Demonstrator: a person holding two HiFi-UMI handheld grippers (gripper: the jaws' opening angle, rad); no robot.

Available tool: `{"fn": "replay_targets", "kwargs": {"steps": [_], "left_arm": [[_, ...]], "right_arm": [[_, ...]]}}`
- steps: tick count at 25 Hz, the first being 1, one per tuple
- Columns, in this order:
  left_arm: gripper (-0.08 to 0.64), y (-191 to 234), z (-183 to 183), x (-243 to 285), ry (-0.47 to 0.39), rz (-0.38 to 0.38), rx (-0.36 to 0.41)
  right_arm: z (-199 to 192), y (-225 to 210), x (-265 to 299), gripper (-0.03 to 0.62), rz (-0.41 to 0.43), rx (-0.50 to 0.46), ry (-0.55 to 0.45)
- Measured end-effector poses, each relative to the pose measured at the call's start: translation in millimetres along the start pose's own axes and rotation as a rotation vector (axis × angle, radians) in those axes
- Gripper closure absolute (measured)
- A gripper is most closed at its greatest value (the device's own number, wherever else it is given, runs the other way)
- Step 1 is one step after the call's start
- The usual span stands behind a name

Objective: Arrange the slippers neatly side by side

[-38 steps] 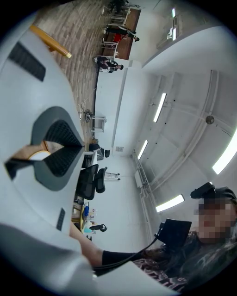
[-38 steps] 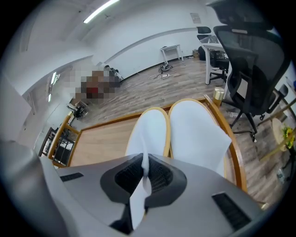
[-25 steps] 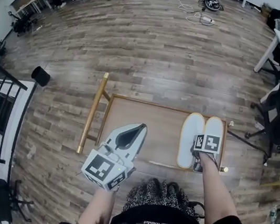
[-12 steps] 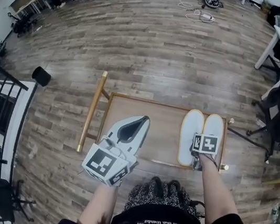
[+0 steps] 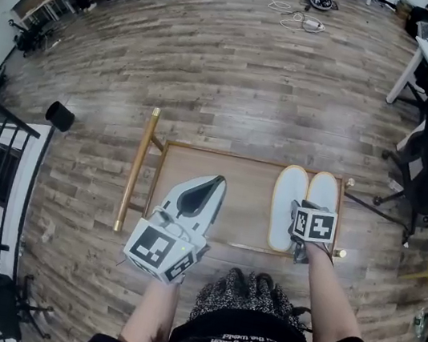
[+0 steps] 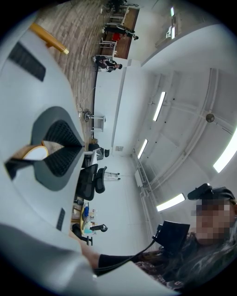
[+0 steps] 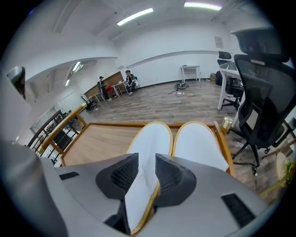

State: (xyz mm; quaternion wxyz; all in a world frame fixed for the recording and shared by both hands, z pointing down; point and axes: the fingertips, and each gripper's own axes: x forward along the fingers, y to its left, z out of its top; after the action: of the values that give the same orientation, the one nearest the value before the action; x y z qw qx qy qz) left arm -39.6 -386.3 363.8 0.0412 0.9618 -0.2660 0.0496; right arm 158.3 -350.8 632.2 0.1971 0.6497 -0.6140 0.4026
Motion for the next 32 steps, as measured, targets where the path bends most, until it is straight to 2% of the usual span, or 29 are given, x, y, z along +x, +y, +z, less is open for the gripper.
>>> {"fn": "replay_targets", "kwargs": {"steps": [7,11,13,16,25,32], "left_arm": [[0.567,-10,0,6,-0.006,-0.02,-0.007],[0.567,-15,5,6,-0.01,-0.031,-0.003],[0.567,-17,8,7,-0.015,-0.037,0.004],[0.567,-22,11,10,-0.02,-0.045,0.014],[0.566,-34,17,18,-0.022,-0.059,0.019],[0.566,-34,21,17,-0.026,-0.05,0.027]], "right_arm": [[42,11,-54,0.501,0.031,-0.009,-0.12],[45,13,-80,0.573,0.032,-0.048,-0.129],[43,11,-91,0.586,0.034,-0.051,-0.126],[41,8,-105,0.588,0.045,-0.047,-0.138],[52,25,-129,0.588,0.085,-0.132,-0.217],[68,35,-145,0.588,0.078,-0.183,-0.267]]}}
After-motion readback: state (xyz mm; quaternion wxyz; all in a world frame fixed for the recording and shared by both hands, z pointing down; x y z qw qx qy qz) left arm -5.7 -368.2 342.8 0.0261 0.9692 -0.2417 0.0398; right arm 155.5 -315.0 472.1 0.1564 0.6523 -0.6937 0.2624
